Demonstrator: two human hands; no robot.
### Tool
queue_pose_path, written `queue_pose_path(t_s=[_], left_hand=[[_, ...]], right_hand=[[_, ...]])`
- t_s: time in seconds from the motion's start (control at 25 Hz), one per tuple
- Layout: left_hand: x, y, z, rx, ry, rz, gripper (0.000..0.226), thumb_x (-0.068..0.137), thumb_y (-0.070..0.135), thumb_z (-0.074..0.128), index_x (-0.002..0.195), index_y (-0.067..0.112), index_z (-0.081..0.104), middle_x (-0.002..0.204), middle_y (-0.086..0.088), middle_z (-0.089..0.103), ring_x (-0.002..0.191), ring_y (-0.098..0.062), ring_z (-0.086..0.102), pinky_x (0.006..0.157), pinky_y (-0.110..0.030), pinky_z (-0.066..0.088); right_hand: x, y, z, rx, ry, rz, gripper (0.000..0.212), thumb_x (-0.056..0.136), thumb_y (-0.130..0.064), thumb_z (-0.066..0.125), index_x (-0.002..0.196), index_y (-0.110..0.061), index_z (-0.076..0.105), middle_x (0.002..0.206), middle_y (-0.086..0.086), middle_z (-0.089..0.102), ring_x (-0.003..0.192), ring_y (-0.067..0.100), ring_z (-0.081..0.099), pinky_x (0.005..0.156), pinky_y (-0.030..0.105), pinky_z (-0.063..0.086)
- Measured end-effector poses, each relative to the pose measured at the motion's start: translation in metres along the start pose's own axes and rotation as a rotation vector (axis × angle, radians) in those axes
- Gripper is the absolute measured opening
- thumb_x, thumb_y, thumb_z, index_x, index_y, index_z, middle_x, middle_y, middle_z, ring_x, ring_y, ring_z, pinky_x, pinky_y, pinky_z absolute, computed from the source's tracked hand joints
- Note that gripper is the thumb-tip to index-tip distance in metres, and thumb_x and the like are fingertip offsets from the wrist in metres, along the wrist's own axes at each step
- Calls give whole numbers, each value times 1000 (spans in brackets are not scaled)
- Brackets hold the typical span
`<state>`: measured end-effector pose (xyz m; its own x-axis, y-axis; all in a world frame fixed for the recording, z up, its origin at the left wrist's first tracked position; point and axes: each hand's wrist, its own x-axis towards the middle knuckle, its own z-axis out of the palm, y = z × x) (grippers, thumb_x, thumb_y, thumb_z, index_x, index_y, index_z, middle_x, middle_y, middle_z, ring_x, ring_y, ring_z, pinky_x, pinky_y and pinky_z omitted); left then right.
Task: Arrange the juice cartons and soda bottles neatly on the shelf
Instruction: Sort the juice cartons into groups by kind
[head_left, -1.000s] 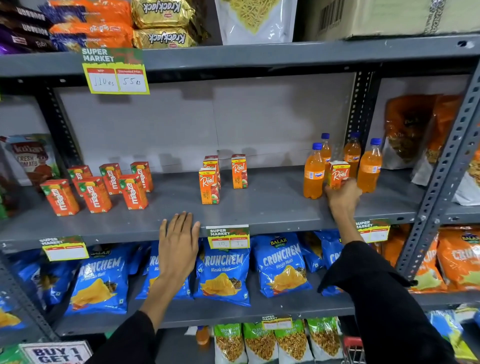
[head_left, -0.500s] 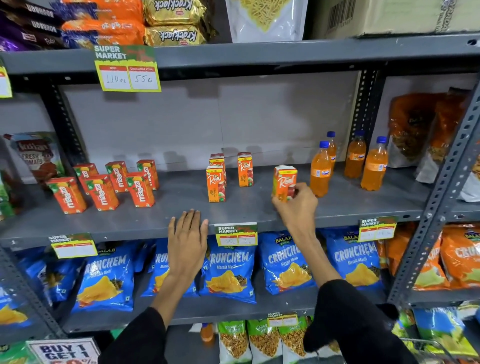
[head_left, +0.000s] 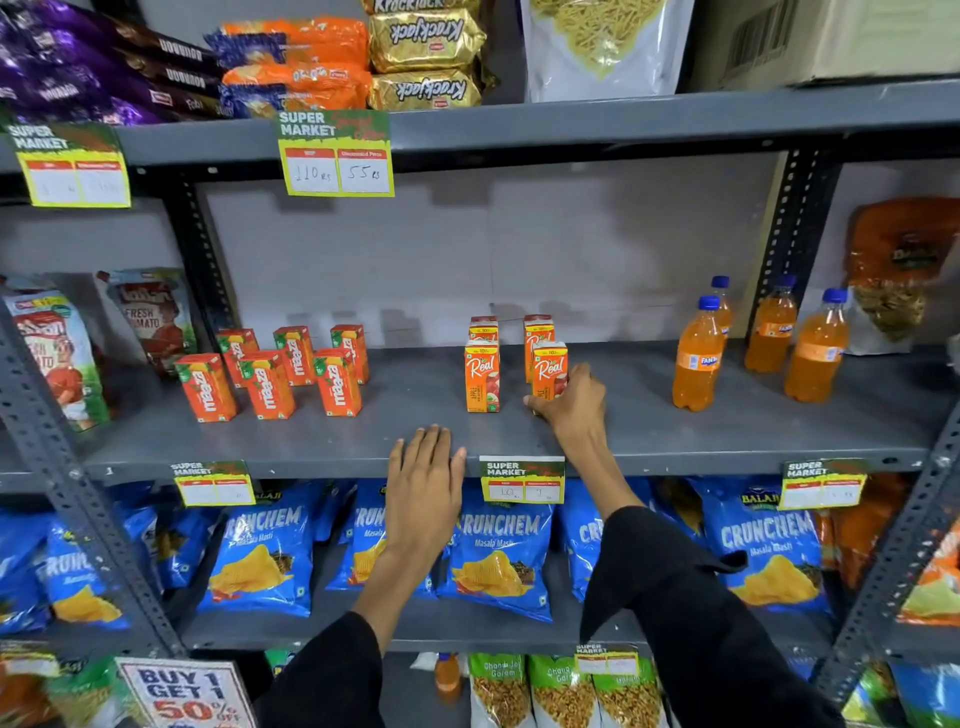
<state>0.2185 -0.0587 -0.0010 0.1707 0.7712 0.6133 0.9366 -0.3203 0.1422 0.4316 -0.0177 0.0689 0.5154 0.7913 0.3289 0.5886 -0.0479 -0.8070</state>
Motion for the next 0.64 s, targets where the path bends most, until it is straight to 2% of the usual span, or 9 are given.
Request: queue_pose_path(t_s=[0.32,0.4,0.48,0.56,0.64], left_hand=[[1,-1,5,-11,44,20,54,106,39,26,132,7,61,136,-11,64,132,-27,54,116,-48,34],[0,-1,4,-26,33,28,57,106,41,24,135,7,59,139,-11,62,134,-27,52,118,-48,32],[0,-4,2,-90,12,48,59,106,44,23,138,8,56,143,-9,59,138,-25,48,121,-46,26],[-2,-11,-4,-219,18,38,55,106,45,29,141,10,54,147,-8,55,140,-23,45,123,-39,21],[-8,-20,-15,-360,67,-10,49,105,42,39,141,12,53,147,-6,54,139,-20,45,121,-37,27]], right_hand=[[4,0,2,50,-52,28,74,64,-34,91,115,-9,45,117,14,63,107,30,66,85,41,57],[-5,1,-3,87,-14,-11,72,67,-37,90,116,-9,46,119,13,60,109,29,62,86,37,54],[-25,-2,-9,91,70,-163,60,78,-34,82,122,-9,49,122,12,55,112,27,58,88,32,48],[-49,-10,-11,31,172,-412,47,89,-29,72,126,-12,50,123,8,53,112,24,55,91,34,49],[-69,-21,-5,13,240,-582,40,92,-27,67,126,-13,53,123,7,53,111,22,53,92,34,47]])
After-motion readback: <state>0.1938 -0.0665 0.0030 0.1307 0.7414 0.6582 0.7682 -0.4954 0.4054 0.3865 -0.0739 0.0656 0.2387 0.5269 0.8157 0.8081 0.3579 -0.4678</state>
